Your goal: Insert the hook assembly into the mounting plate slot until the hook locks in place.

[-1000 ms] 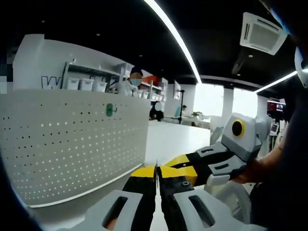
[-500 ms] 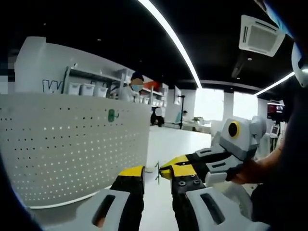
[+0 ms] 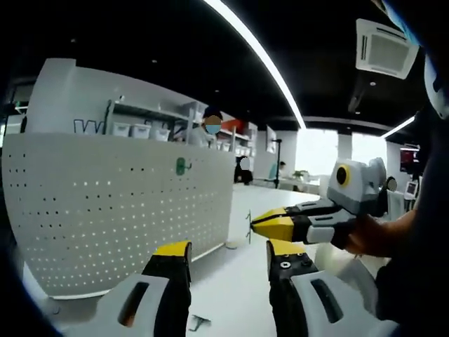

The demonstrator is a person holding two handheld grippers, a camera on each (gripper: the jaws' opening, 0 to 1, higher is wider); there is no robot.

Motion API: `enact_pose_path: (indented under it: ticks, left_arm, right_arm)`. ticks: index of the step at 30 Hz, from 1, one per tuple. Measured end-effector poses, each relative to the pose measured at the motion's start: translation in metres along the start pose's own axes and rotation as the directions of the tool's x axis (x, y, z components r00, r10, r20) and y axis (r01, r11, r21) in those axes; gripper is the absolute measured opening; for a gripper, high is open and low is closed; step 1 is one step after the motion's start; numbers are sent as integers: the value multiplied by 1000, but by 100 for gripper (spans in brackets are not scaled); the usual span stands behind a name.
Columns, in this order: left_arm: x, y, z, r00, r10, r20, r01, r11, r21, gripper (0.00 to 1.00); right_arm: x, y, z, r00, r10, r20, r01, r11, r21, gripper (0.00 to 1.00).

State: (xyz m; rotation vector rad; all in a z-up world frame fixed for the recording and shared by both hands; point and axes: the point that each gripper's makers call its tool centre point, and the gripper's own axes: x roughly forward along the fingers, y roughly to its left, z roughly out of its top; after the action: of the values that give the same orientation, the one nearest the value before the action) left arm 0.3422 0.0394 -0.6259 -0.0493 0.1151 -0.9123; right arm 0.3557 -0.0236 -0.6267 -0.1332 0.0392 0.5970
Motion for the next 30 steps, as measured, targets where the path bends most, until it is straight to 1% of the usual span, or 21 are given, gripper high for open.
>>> enact_pose_path:
  ticks: [4,7,14,18,25,30]
  left_arm:
    - [-3,3,-5,1000,21,-11,-21,999,45,47]
    - [-6,6,-7,1000,27,-10,-26,999,35,48]
    - [-14,17,-13,998,63,-9,-63,998,2,48]
    - [-18,20,-17,997,76,-13,-76,997,-9,47]
    - [-23,27,-22,995,100,-20,-101,995,-21,47]
    - [-27,32,-22,993,117,-20,-118,993,-24,47]
  right_arm:
    - [1,-6,2,1000,-14,3,14,1000,2,2]
    - [2,-13,4,1000,-25,5,25,1000,-1,2]
    - [7,-48,14,995,-94,21,94,995,-11,2]
    - [10,-65,20,992,-125,35,126,992,-17,2]
    - [19,-102,41,979,-191,78,193,981,-17,2]
    - [27,-119,47,971,-219,96,221,975,-9,2]
